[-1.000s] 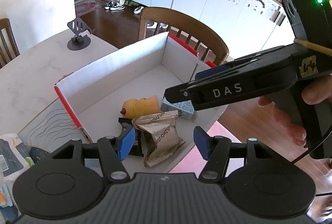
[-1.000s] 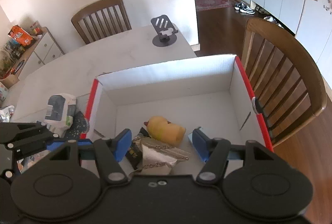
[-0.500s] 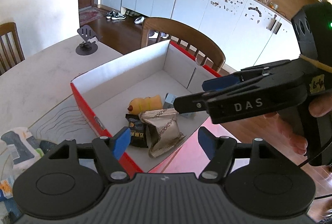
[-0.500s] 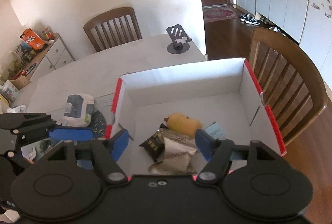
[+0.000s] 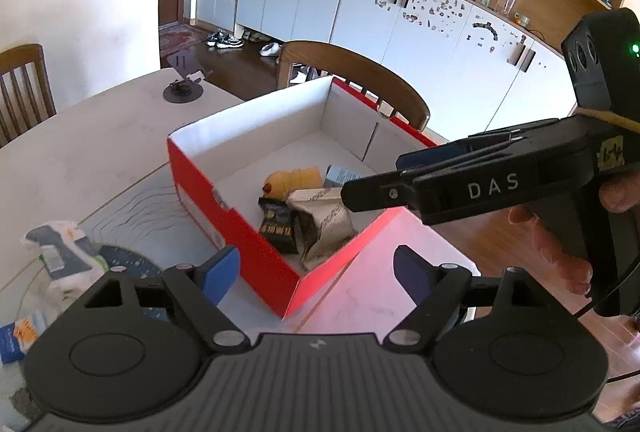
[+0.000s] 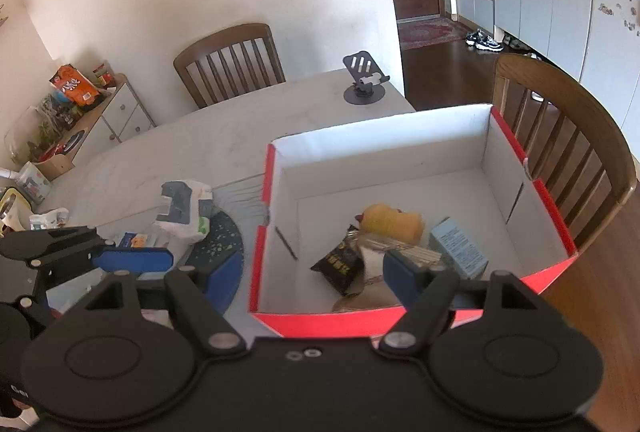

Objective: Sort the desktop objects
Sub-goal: 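Withdraw both tools from the box back over the cluttered table, then grasp the blueberry bread bag with the right tool while the left tool grasps the chicken-sausage packet, then carry the bread bag and sausage packet over the red shoebox with both tools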

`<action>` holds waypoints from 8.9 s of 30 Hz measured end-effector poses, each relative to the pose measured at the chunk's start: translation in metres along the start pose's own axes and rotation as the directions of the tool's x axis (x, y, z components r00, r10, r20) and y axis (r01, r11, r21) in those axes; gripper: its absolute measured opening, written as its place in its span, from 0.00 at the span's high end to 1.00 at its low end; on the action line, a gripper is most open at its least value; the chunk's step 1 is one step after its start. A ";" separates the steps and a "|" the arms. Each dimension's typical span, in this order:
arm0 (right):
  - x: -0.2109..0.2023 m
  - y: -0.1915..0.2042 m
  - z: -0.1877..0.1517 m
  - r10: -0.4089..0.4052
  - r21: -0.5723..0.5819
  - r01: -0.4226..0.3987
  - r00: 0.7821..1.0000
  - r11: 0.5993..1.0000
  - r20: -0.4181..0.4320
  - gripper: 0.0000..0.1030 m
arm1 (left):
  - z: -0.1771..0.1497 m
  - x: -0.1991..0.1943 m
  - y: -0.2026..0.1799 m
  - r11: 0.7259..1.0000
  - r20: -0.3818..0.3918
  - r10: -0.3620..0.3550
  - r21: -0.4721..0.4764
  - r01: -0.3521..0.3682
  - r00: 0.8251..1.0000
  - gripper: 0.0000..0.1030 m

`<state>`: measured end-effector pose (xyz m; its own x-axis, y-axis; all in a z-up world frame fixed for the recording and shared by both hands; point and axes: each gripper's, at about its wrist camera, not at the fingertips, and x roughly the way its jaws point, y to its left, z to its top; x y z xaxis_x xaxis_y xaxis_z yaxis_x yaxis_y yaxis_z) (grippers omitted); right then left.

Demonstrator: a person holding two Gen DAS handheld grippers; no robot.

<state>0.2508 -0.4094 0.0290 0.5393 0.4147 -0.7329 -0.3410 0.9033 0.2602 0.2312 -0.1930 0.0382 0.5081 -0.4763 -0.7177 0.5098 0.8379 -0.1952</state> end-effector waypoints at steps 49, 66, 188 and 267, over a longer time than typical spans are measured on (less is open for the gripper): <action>0.029 0.171 -0.075 0.109 -0.172 -0.112 0.994 0.979 -0.022 0.17 | -0.141 -0.147 0.143 0.916 0.106 0.285 -0.323 -0.238 0.953 0.00; 0.072 0.212 -0.088 0.159 -0.276 -0.185 0.981 0.943 -0.114 0.17 | -0.196 -0.138 0.196 0.859 -0.013 0.351 -0.392 -0.328 0.936 0.00; 0.046 0.147 -0.075 -0.001 -0.124 -0.014 0.993 0.992 -0.117 0.50 | -0.133 -0.109 0.127 0.931 -0.004 0.238 -0.285 -0.230 0.971 0.44; 0.067 -0.106 0.049 -0.109 -0.019 0.108 0.991 0.994 -0.079 0.50 | 0.068 0.121 -0.008 0.990 -0.046 0.137 -0.033 -0.139 0.990 0.44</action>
<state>0.3604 -0.4716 -0.0171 0.5109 0.3039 -0.8041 -0.2952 0.9406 0.1680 0.3361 -0.2760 -0.0016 0.5406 -0.3442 -0.7676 0.4115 0.9040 -0.1155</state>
